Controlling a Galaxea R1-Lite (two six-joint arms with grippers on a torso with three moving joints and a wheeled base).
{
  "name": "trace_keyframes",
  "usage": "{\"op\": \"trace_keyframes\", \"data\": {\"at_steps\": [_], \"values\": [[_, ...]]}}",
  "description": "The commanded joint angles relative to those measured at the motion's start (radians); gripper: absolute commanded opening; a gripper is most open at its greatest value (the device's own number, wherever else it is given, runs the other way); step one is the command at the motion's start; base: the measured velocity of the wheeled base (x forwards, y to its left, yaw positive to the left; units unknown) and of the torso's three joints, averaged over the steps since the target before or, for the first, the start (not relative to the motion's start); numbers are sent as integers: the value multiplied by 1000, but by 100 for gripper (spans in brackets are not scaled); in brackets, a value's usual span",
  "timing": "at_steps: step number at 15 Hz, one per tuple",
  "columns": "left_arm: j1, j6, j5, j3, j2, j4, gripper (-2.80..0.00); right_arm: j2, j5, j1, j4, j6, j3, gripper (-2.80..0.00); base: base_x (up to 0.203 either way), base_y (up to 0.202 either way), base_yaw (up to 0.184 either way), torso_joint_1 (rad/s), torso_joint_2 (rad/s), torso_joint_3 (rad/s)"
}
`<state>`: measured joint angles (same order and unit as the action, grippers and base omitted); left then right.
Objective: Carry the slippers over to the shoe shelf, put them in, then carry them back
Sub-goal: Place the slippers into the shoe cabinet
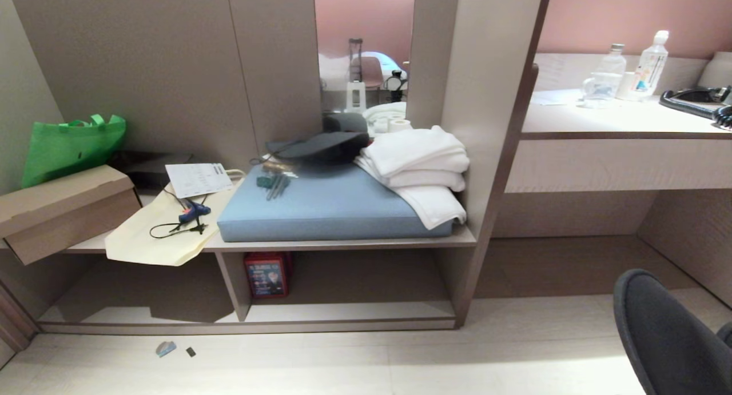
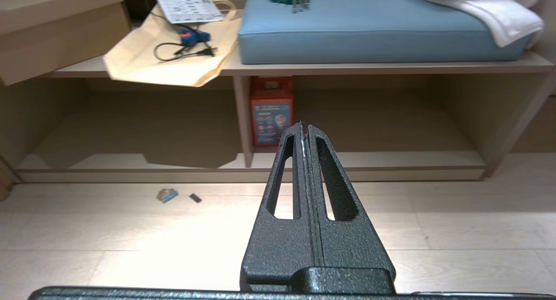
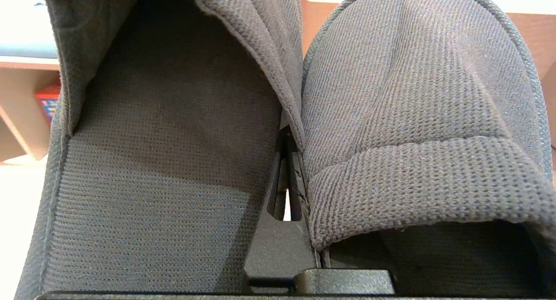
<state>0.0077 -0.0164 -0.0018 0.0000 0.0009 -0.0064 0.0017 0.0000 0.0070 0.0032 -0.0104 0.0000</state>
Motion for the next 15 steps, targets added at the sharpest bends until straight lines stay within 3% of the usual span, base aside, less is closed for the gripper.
{"op": "trace_keyframes", "data": {"at_steps": [1, 9, 15], "values": [[0, 0, 0, 0, 1, -1, -280, 1, 0, 1, 0, 0, 0, -280, 0, 192, -4, 2, 7, 6], [0, 0, 0, 0, 1, -1, -280, 1, 0, 0, 0, 0, 0, -280, 0, 188, -2, 2, 3, 2], [0, 1, 0, 0, 1, -1, -280, 1, 0, 1, 0, 0, 0, -280, 0, 13, -2, 0, 0, 0]]}}
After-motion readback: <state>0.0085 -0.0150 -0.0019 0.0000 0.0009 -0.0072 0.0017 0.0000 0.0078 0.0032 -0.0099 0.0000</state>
